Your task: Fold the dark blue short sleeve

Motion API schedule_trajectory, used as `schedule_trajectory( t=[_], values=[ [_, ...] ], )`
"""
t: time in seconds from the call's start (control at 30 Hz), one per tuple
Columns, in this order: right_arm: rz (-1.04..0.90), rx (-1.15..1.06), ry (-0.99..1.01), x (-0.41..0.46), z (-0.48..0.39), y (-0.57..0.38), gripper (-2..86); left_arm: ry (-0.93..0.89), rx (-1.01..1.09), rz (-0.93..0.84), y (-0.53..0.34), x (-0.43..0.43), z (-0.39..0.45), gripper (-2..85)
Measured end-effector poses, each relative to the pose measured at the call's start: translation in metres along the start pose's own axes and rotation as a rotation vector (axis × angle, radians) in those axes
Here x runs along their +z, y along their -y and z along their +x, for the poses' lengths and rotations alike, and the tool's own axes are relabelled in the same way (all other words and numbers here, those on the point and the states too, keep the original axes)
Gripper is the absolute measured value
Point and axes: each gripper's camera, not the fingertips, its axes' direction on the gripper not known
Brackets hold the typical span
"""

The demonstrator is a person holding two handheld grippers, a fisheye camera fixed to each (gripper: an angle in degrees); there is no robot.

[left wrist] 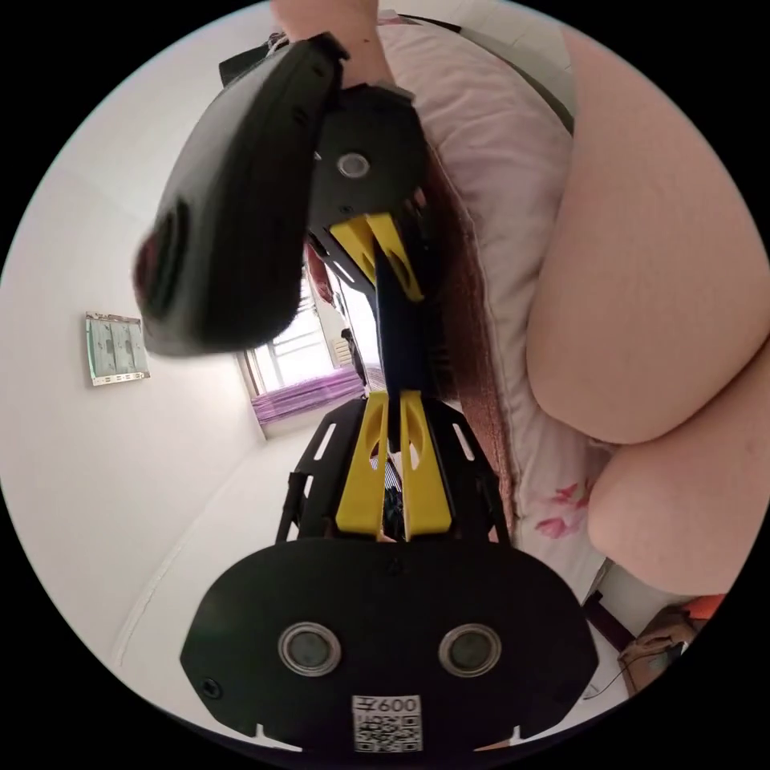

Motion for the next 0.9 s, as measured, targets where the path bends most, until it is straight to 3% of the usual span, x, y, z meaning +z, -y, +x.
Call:
schedule_trajectory(
  t=[0.17, 0.47, 0.67, 0.77, 0.9],
  values=[
    [-0.136, -0.026, -0.033, 0.013, -0.009, -0.050, -0.6, 0.008, 0.004, -0.030, -0.022, -0.006, 0.011, 3.3],
    [-0.210, -0.049, -0.149, -0.001, -0.033, -0.088, -0.5, -0.008, -0.036, 0.007, -0.013, -0.060, 0.022, 3.5],
    [-0.258, -0.024, -0.103, 0.000, -0.042, -0.077, -0.7, -0.061, -0.081, -0.116, -0.004, -0.066, 0.033, 4.4],
    [-0.277, -0.009, -0.060, -0.001, -0.034, -0.074, -0.7, -0.124, -0.177, -0.215, -0.028, -0.072, 0.033, 6.7],
    [-0.323, -0.043, 0.008, -0.002, -0.025, -0.067, -0.7, -0.193, -0.388, -0.180, -0.070, -0.119, 0.005, 9.7]
  ],
)
